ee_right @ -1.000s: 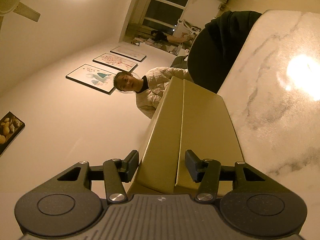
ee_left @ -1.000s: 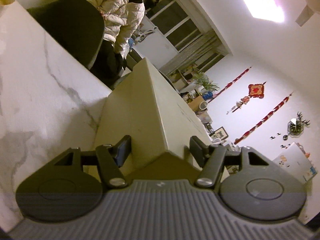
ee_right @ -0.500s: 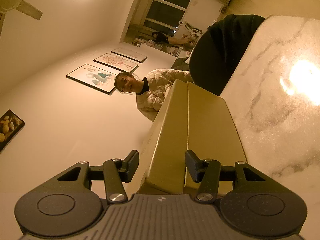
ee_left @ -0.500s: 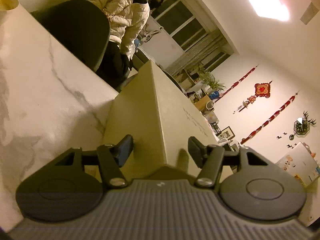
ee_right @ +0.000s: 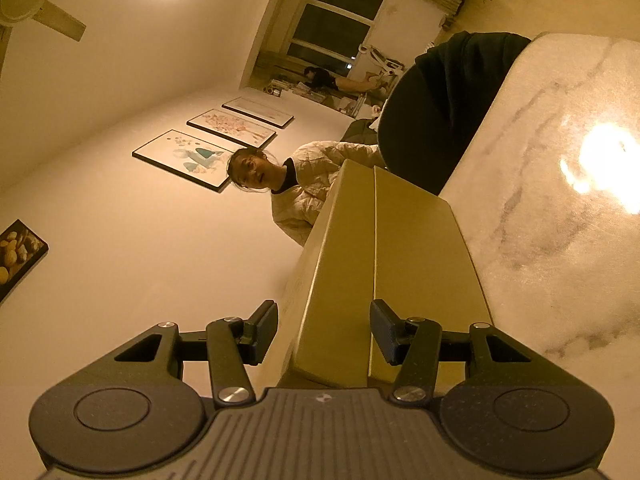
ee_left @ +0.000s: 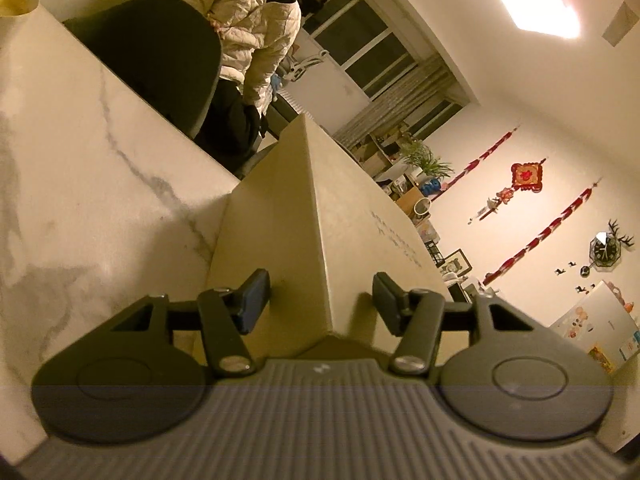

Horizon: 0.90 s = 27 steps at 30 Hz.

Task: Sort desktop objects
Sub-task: 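Lower the lid with both grippers onto the beige box opening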

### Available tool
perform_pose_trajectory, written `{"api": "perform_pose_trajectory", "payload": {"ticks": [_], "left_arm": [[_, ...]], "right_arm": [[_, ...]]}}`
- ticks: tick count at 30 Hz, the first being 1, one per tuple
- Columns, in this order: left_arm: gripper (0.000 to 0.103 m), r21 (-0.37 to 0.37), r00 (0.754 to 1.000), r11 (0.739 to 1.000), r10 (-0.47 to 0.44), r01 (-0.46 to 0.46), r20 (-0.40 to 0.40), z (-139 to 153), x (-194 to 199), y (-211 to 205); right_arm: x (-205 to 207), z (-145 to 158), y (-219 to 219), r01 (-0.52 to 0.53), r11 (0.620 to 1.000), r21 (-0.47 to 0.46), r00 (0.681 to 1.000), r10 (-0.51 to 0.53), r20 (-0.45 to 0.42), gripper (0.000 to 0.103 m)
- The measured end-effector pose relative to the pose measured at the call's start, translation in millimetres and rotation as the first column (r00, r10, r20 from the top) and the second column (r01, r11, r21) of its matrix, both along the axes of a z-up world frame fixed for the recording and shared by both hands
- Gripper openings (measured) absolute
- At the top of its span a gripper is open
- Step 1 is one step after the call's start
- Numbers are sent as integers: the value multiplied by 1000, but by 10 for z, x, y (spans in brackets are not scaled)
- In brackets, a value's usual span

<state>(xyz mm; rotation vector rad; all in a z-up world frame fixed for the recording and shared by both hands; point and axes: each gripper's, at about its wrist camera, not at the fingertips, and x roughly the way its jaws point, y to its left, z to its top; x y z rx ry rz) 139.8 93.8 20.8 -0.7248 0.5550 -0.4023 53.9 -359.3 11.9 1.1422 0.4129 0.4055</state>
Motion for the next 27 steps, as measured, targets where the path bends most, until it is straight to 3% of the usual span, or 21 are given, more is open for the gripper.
{"api": "perform_pose_trajectory", "payload": {"ticks": [10, 14, 16, 27], "left_arm": [[56, 26, 1000, 999, 26, -26, 4, 53, 49, -66], [56, 16, 998, 999, 45, -44, -36, -16, 84, -43], [56, 13, 997, 999, 51, -50, -53, -50, 100, -27], [60, 1, 999, 1000, 23, -23, -48, -58, 94, -5]], "right_arm": [[-4, -57, -16, 9, 1000, -1, 1000, -9, -3, 57], [1, -87, -28, 11, 1000, 0, 1000, -11, -4, 56], [152, 83, -1, 8, 1000, 0, 1000, -8, -12, 56], [243, 37, 77, 24, 999, -43, 999, -26, -29, 58]]}}
